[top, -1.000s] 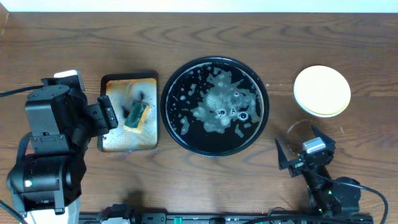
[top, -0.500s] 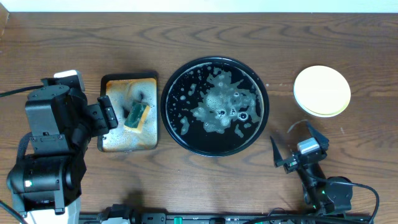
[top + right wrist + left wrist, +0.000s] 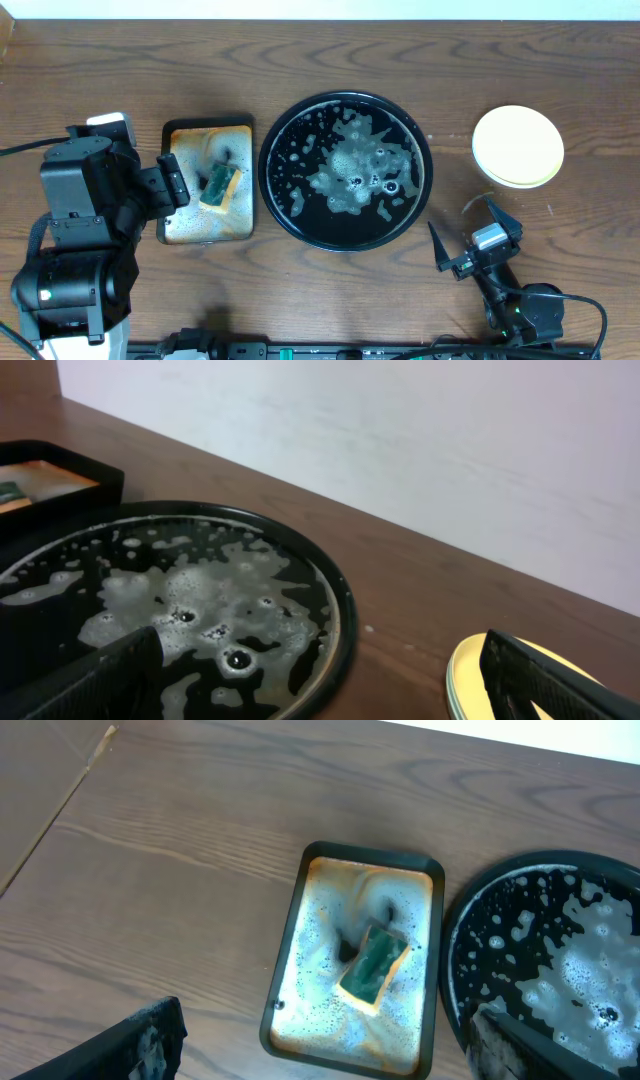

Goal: Clean dirty plates on tray and stack at the side

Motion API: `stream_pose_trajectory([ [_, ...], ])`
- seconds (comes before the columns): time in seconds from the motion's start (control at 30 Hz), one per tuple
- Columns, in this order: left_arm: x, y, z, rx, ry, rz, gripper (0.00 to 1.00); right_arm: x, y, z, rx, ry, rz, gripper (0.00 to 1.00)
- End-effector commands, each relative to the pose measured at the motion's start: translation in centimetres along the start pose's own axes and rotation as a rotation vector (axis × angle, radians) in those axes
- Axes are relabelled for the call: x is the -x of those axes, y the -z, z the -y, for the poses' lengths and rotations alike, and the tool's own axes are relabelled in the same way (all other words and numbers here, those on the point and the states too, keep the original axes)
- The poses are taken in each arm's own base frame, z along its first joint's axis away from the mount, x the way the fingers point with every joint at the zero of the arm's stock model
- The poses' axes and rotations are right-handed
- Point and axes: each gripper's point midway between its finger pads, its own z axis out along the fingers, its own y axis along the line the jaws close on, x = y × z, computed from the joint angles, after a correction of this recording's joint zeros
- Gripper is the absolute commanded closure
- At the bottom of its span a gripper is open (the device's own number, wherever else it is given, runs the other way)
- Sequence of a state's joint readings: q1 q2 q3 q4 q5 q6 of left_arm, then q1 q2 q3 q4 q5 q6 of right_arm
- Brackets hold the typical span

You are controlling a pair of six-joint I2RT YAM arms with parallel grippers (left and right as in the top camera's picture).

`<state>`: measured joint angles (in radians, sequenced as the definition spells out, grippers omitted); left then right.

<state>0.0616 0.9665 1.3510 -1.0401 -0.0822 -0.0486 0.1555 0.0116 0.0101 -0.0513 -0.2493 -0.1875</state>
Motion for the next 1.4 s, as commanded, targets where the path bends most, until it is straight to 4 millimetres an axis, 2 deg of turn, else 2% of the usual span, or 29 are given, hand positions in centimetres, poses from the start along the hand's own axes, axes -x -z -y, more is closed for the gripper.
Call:
stream_pose_trajectory([
  [0.0,0.4,0.3,-0.1,0.005,0.006,0.014,0.11,0.0,0.0,-0.1,0.002,-0.014,0.004,0.01],
  [0.33,0.4,0.3,0.0,0.004,0.004,0.014,0.11,0.0,0.0,-0.1,0.002,-0.014,0.004,0.01],
  [0.47,0.4,1.2,0.0,-0.002,-0.02,0.051,0.11,0.0,0.0,-0.1,0.002,-0.014,0.004,0.01],
  [0.63,1.1,2.2,0.3,-0.033,-0.006,0.166,0.11,0.0,0.0,-0.1,0.002,-0.014,0.004,0.01],
  [0.73,1.9,2.5,0.7,-0.067,0.01,0.296,0.11,0.0,0.0,-0.1,0.002,-0.014,0.004,0.01],
  [0.83,1.8,2.6,0.9,-0.094,0.027,0.429,0.11,0.0,0.0,-0.1,0.002,-0.014,0.004,0.01],
  [1.03,0.0,2.0,1.0,-0.141,0.079,0.607,0.11,0.0,0.0,-0.1,0.002,-0.014,0.004,0.01],
  [1.37,-6.0,-1.5,1.9,-0.209,0.093,0.679,0.11,0.0,0.0,-0.1,0.002,-0.014,0.004,0.01],
])
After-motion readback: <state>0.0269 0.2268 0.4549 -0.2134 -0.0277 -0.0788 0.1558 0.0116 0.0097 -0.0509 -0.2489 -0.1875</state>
